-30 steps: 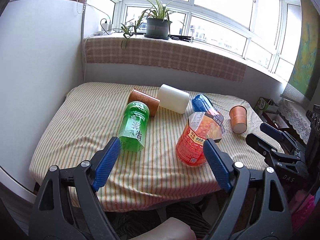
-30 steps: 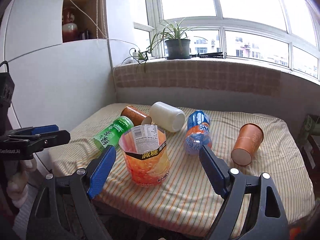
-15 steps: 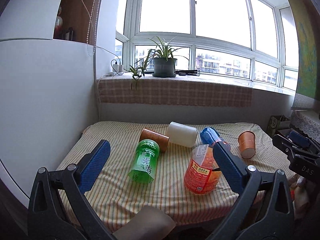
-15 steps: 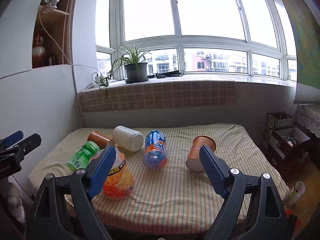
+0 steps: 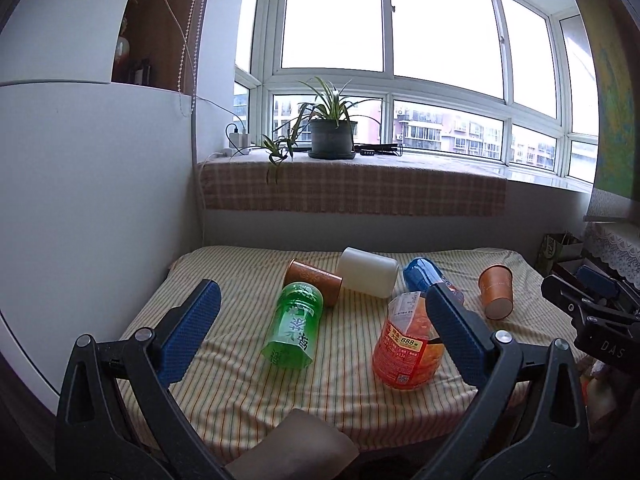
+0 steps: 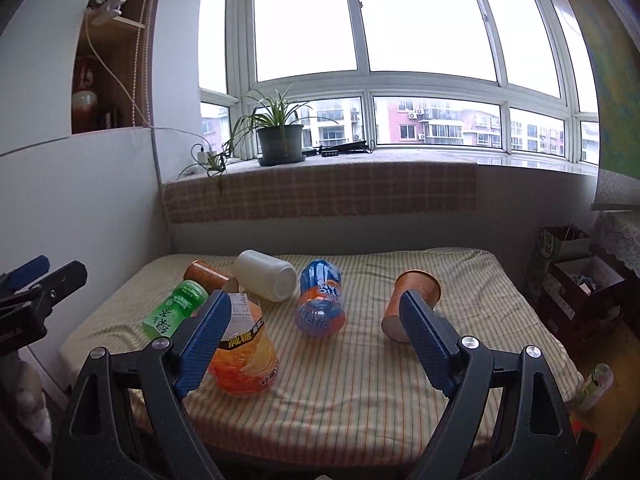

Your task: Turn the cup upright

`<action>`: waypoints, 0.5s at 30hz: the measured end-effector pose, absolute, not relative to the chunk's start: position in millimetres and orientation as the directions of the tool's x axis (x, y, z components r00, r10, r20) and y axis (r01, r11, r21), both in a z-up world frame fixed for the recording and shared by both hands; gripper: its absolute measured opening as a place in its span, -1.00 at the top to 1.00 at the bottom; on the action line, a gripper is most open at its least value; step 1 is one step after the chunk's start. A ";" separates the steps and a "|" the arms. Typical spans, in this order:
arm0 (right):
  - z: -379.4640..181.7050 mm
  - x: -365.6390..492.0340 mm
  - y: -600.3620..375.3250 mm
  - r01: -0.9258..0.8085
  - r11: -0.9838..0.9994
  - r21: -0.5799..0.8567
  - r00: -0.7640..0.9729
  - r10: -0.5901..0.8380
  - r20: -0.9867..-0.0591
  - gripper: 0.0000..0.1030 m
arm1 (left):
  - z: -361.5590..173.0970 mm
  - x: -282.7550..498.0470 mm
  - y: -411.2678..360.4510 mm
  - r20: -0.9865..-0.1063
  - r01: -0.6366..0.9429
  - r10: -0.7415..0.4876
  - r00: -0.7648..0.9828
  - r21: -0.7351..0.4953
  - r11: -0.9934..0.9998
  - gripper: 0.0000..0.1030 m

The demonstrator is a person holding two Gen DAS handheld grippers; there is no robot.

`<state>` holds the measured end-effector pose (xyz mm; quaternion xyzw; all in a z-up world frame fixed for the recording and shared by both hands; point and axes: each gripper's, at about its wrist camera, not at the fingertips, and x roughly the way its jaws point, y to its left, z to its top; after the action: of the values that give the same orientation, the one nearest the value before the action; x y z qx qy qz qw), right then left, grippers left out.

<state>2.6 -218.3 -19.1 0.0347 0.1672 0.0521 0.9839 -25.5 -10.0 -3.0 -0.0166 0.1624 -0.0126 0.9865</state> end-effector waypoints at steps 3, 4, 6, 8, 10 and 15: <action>-18.8 2.1 -218.9 -0.085 0.993 0.084 0.940 0.108 -0.322 -0.67 | -3.0 -25.5 -9.7 -0.320 0.019 -0.031 0.947 -0.038 0.999 -1.00; -19.1 1.9 -219.3 -0.086 0.993 0.085 0.940 0.109 -0.323 -0.67 | -3.0 -25.4 -9.7 -0.320 0.020 -0.031 0.947 -0.038 0.999 -1.00; -19.2 1.9 -219.6 -0.087 0.992 0.087 0.940 0.111 -0.324 -0.67 | -3.1 -24.9 -10.0 -0.319 0.018 -0.029 0.947 -0.038 0.999 -1.00; -19.6 1.6 -219.3 -0.086 0.993 0.085 0.939 0.109 -0.325 -0.67 | -3.1 -24.8 -10.3 -0.319 0.016 -0.027 0.947 -0.036 0.999 -1.00; -20.1 2.0 -219.0 -0.089 0.992 0.087 0.938 0.113 -0.328 -0.67 | -3.0 -24.6 -10.3 -0.320 0.017 -0.027 0.947 -0.034 0.999 -1.00; -20.3 2.9 -218.2 -0.092 0.992 0.089 0.937 0.117 -0.329 -0.67 | -2.8 -23.3 -10.7 -0.324 0.013 -0.023 0.946 -0.032 0.999 -1.00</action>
<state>2.9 -218.2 -20.3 0.0362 0.1692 0.0531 0.9835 -23.3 -10.7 -2.8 -0.0147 0.1642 -0.0092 0.9863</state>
